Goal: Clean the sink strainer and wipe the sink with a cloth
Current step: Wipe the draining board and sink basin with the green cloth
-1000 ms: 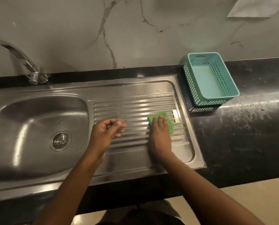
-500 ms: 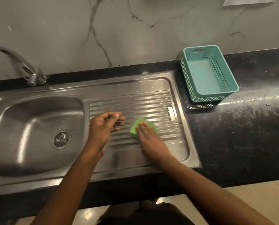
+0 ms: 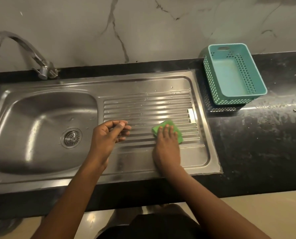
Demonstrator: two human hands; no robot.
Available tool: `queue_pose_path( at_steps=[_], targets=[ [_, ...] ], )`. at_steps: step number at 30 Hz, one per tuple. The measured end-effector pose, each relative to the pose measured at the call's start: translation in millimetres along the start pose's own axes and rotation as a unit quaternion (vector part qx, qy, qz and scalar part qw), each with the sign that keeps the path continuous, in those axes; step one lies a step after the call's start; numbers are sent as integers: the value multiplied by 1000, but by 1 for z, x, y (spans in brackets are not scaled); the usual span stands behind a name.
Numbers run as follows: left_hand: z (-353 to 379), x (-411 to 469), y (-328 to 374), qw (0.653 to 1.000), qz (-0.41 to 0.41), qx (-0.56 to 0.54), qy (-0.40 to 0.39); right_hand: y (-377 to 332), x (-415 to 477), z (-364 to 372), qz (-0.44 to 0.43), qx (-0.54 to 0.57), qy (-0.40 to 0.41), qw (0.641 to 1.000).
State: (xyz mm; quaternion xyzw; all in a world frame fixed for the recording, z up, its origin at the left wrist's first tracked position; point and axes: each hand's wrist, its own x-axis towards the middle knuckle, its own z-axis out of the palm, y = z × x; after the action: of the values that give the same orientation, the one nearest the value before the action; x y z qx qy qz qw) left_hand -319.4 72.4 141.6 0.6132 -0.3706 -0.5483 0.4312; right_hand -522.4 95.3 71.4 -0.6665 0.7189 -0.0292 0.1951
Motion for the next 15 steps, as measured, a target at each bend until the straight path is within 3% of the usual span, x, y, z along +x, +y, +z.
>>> queue_pose_path(
  at_steps=[6, 8, 12, 15],
  targets=[
    [-7, 12, 14, 999, 3, 14, -35, -128, -12, 37, -188, -12, -78, 979],
    [-12, 15, 18, 998, 12, 26, -51, -148, -9, 40, -205, -12, -74, 976],
    [-21, 22, 21, 998, 17, 21, -64, -80, -13, 20, -239, -30, -46, 969],
    [-29, 25, 16, 997, 14, 21, -71, 13, -26, -14, -119, -15, 13, 993]
  ],
)
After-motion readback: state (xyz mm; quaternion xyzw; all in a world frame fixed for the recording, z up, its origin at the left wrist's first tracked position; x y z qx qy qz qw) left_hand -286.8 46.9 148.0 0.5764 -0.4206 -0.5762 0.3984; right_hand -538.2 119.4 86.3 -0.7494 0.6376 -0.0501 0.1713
